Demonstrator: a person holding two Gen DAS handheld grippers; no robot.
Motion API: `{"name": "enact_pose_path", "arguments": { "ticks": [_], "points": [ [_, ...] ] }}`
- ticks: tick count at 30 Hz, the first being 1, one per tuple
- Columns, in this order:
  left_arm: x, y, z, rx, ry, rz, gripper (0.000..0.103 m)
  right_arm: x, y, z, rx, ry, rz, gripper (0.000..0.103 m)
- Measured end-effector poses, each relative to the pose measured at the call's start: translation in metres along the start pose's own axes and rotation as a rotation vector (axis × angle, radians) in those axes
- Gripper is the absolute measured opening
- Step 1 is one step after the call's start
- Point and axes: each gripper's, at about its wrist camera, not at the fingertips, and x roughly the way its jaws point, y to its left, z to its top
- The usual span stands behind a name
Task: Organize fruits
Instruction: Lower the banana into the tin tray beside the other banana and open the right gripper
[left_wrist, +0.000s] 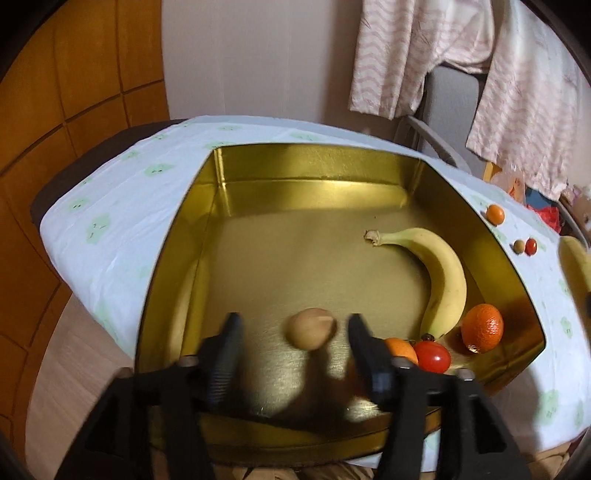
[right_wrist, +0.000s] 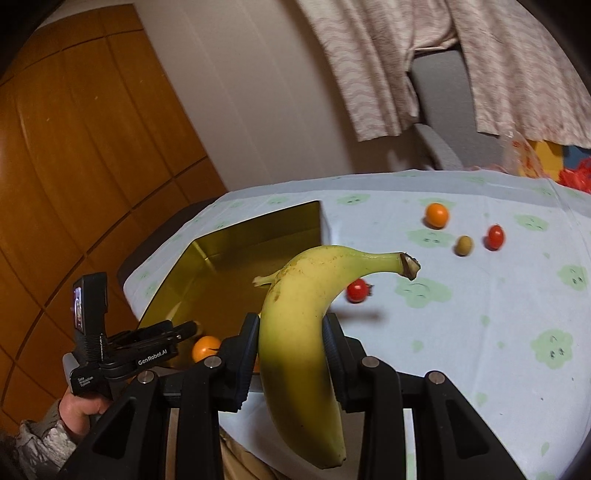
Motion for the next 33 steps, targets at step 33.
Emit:
{"name": "enact_pose_path", "arguments": {
  "ticks": [33],
  "points": [
    [-0.041,0.016,-0.022,-0.108,-0.042,0.115,0.103,0.173,0.080,0.036,-0.166,0.295,0.043,0.035]
  ]
}}
